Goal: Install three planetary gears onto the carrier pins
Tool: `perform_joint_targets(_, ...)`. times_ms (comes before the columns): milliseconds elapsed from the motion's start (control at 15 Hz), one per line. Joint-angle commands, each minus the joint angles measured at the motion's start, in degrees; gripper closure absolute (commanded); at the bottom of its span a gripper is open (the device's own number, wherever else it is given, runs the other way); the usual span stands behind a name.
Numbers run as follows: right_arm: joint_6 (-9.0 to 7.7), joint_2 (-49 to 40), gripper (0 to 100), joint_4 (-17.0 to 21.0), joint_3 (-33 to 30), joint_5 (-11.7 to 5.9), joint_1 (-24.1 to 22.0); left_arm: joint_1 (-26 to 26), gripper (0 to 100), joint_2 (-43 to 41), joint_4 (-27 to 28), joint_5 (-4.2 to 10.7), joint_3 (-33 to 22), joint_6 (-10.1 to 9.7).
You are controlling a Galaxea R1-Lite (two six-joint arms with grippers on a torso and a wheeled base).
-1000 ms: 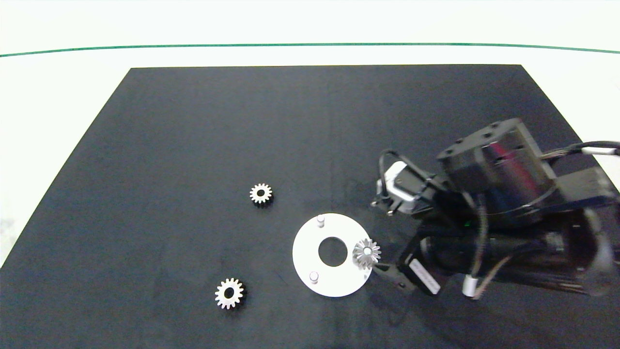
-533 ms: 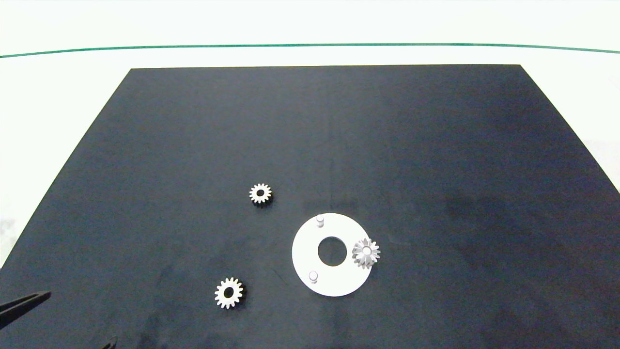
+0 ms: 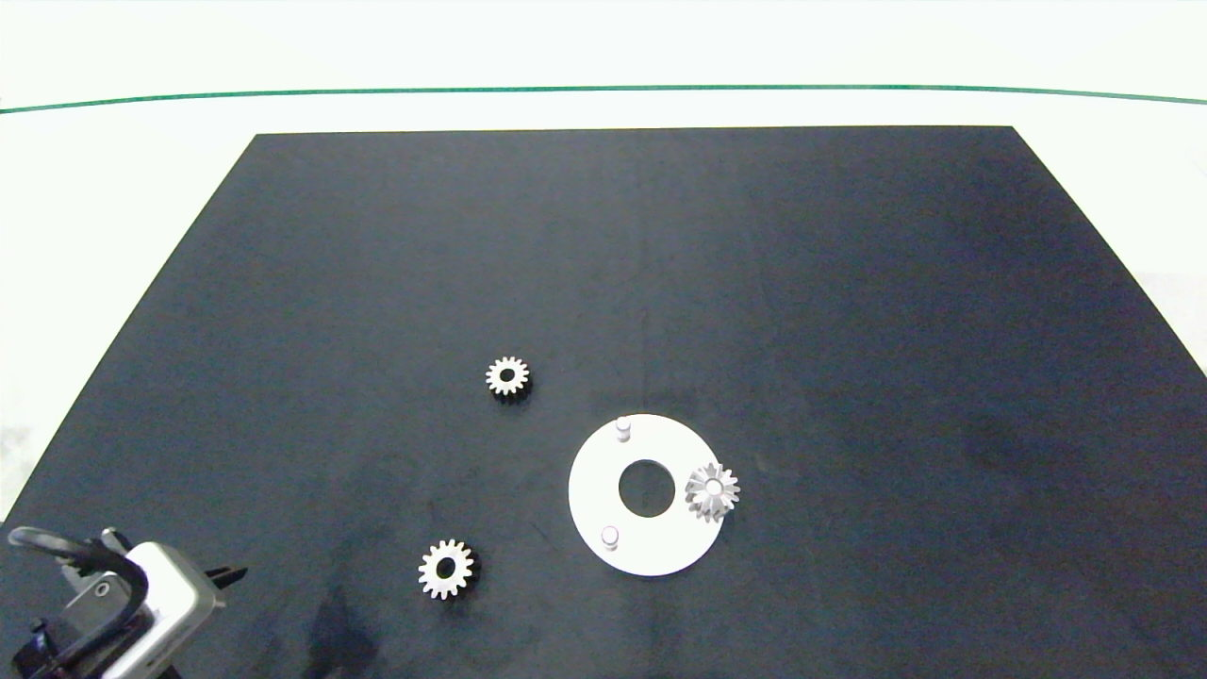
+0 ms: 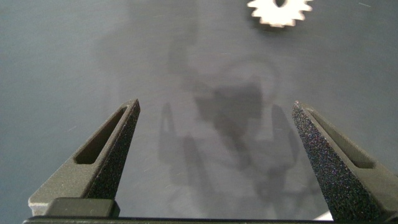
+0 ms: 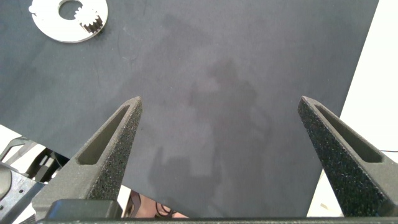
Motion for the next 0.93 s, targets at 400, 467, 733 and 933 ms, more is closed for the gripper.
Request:
perform_joint_targets(400,-0.15,0.6,0,0.6,0.8,-0.13,-2.4,-8.5,0,12.2,-0.8,2.86,-8.0,-0.36)
perform_joint_targets(467,-0.15,0.7,0,0.6,1.7,-0.13,-2.4,-9.2,0,13.3,-1.6,2.86,-8.1,-0.36)
perform_joint_targets(733,-0.15,1.6,0,0.6,1.0,-0.13,-2.6,-11.1,0,16.8,-3.6,2.95,-8.2,-0.36)
perform_joint_targets(933,-0.15,1.5,0,0.8,1.7,-0.13,-2.6,-11.3,0,18.7,-4.4,3.04,-9.3,-0.27)
